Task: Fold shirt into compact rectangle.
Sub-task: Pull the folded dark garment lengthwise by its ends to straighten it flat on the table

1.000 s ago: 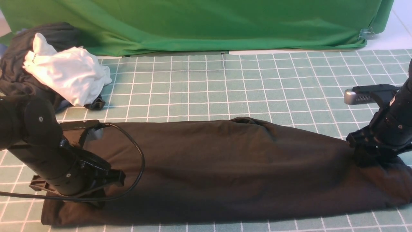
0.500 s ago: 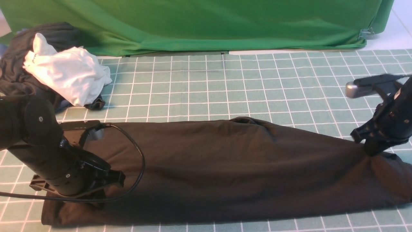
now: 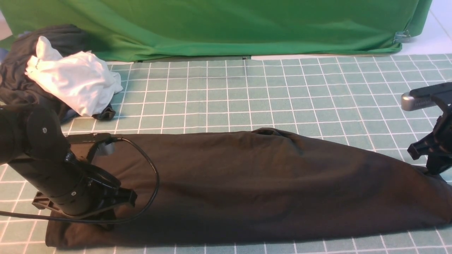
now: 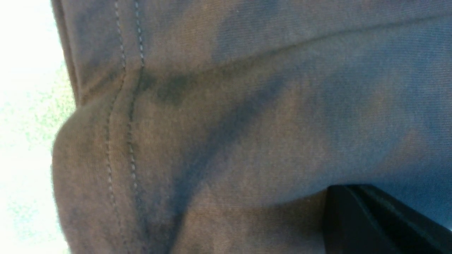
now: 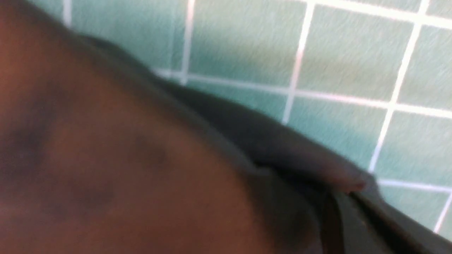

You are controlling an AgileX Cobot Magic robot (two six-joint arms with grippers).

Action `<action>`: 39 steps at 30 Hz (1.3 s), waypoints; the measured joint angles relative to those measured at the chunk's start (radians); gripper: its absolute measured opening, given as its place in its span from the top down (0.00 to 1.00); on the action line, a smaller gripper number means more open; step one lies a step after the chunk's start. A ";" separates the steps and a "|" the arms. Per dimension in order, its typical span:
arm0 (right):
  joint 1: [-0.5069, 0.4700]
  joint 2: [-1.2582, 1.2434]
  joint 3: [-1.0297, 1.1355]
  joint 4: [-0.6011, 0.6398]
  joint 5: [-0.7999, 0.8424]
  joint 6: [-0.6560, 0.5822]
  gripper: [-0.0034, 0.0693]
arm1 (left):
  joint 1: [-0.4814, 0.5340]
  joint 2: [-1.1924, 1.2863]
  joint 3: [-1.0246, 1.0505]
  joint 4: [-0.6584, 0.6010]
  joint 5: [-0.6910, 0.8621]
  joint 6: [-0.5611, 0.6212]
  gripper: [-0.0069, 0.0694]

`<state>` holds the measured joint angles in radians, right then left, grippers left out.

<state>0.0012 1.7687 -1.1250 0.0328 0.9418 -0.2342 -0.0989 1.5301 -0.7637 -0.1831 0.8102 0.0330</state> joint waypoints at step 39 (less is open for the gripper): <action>-0.016 0.040 0.000 0.003 -0.083 -0.070 0.89 | 0.000 0.000 0.000 -0.001 -0.002 0.004 0.90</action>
<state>-0.0152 1.8087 -1.1250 0.0354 0.8586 -0.3039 -0.0989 1.5301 -0.7637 -0.1841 0.8086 0.0370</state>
